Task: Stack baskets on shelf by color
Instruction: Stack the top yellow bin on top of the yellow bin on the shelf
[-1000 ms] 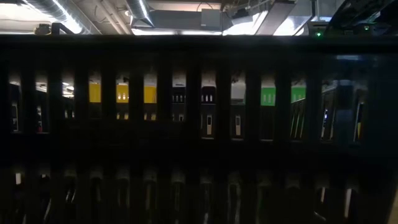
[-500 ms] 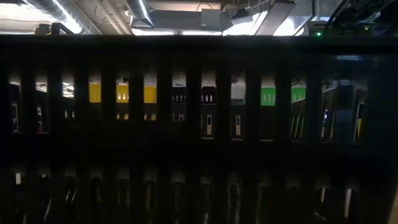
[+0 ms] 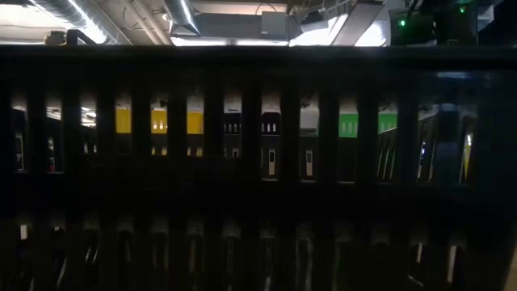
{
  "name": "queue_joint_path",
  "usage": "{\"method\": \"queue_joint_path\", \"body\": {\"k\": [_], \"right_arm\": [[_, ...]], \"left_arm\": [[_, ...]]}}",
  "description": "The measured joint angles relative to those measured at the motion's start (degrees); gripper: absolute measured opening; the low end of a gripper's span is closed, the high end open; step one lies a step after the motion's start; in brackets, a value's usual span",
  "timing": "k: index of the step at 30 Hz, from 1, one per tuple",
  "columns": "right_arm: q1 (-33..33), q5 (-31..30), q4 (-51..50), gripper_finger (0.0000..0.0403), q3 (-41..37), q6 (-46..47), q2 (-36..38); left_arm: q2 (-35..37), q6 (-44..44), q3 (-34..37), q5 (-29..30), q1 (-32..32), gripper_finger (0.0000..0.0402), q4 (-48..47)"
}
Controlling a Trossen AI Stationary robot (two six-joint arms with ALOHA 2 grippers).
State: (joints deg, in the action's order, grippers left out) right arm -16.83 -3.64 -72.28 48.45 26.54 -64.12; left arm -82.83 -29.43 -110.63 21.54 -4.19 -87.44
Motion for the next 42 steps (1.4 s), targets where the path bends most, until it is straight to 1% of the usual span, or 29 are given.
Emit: {"method": "queue_joint_path", "body": {"k": [5, 10, 13, 22, 26, 28, 32, 34, 36, 38, 42], "right_arm": [[-2.18, -6.79, -6.73, 0.0000, 6.85, -0.07, 0.00], [-4.10, -12.22, -10.05, 0.0001, 12.40, -0.96, 0.00], [-5.22, -15.33, -10.76, 0.0000, 15.02, -1.89, 0.02], [-10.12, -25.21, -10.93, 0.0000, 22.28, -8.76, 0.01], [-11.81, -27.33, -8.61, 0.0000, 25.00, -12.60, 0.00], [-12.37, -27.37, -6.19, 0.0000, 25.87, -14.92, 0.00], [-12.45, -27.35, -0.32, 0.0000, 26.29, -19.26, -0.01], [-12.42, -27.28, 2.38, 0.0000, 26.29, -20.97, -0.03], [-12.42, -27.21, 4.45, 0.0000, 26.31, -22.34, -0.40], [-12.42, -26.87, 6.34, 0.0000, 26.31, -23.62, -0.99], [-12.29, -26.36, 12.28, 0.0000, 26.31, -25.92, -2.45]], "left_arm": [[0.00, 0.04, 0.00, 0.02, 0.00, 0.0000, 0.00], [0.00, 0.06, 0.00, 0.02, 0.00, 0.0000, 0.02], [0.00, 0.06, 0.00, 0.04, -0.01, 0.0000, 0.02], [-0.16, 0.02, 0.00, 0.27, 0.05, 0.0000, 0.02], [-1.40, -0.26, 0.00, 4.30, 0.05, 0.0000, 0.07], [-2.12, -0.26, 0.00, 4.52, 0.07, 0.0005, 0.04], [-3.89, -0.32, 0.00, 4.62, 0.83, 0.0030, 0.04], [-4.92, -0.87, 0.00, 6.65, 1.25, 0.0044, 0.05], [-5.88, 1.10, 0.00, 8.37, 1.61, 0.0054, 0.06], [-6.53, 3.89, 0.00, 8.46, 2.21, 0.0059, 0.07], [-7.33, 6.94, 0.00, 10.32, 3.07, 0.0057, 2.32]]}}
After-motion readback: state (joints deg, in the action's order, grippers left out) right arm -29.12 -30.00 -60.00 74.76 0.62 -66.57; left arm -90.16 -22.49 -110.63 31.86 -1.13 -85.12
